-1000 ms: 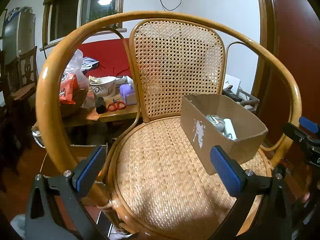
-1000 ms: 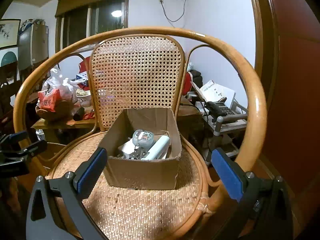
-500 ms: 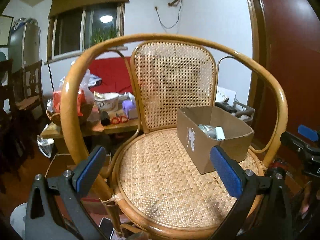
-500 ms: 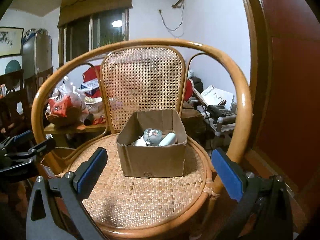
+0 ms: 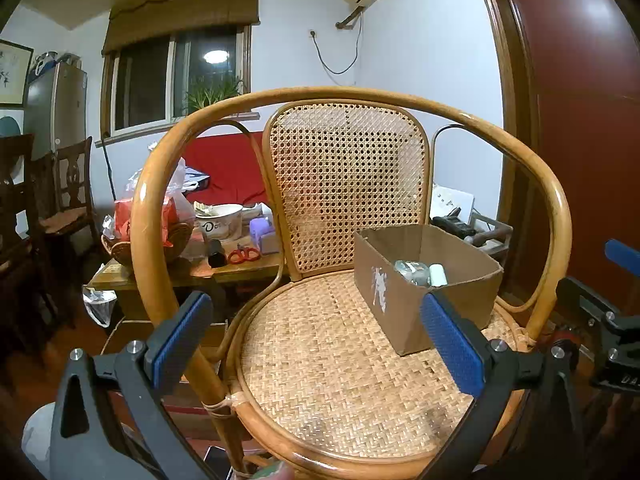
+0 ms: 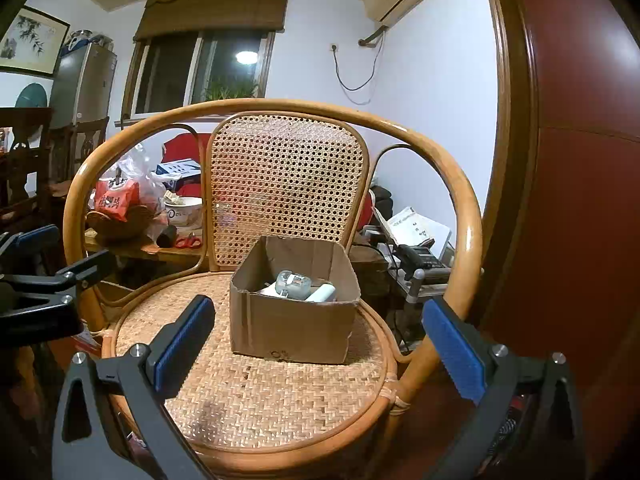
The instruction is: Organize rigid objects
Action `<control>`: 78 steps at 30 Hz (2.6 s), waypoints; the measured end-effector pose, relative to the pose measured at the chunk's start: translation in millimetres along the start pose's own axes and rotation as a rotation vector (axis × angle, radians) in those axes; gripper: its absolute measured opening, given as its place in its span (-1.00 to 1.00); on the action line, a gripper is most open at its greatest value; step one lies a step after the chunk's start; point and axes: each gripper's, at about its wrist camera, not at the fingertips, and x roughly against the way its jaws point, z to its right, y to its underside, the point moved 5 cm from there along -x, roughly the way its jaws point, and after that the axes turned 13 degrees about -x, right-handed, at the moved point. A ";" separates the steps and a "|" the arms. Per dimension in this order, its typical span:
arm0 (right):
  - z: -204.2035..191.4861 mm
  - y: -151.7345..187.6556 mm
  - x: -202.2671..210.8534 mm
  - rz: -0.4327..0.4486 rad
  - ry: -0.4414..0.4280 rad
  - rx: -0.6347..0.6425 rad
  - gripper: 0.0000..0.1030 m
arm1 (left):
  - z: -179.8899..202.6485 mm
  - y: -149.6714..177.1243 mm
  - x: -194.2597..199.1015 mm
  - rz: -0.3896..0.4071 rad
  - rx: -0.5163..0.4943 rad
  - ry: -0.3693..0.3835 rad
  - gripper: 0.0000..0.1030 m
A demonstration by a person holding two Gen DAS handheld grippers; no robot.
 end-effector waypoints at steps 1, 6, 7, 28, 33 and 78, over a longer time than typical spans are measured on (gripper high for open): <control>0.9 -0.2 0.2 -0.001 -0.001 -0.003 1.00 | 0.1 0.4 -0.5 -0.004 0.001 -0.001 0.99; 3.9 -1.0 2.5 -0.003 -0.007 -0.024 1.00 | 1.2 2.2 -3.0 -0.013 -0.003 0.000 0.99; 3.9 -0.9 1.4 -0.004 -0.008 -0.025 1.00 | 1.0 2.4 -3.3 -0.014 -0.001 -0.002 0.99; 2.8 0.6 1.0 -0.004 0.003 -0.001 1.00 | 4.7 6.5 -10.1 -0.038 -0.002 0.007 1.00; 2.4 -0.2 1.5 -0.007 0.003 0.000 1.00 | 5.1 6.6 -10.5 -0.042 -0.004 0.007 1.00; 4.1 0.6 0.5 -0.002 0.000 -0.004 1.00 | 13.0 7.2 -16.2 -0.068 -0.009 0.009 1.00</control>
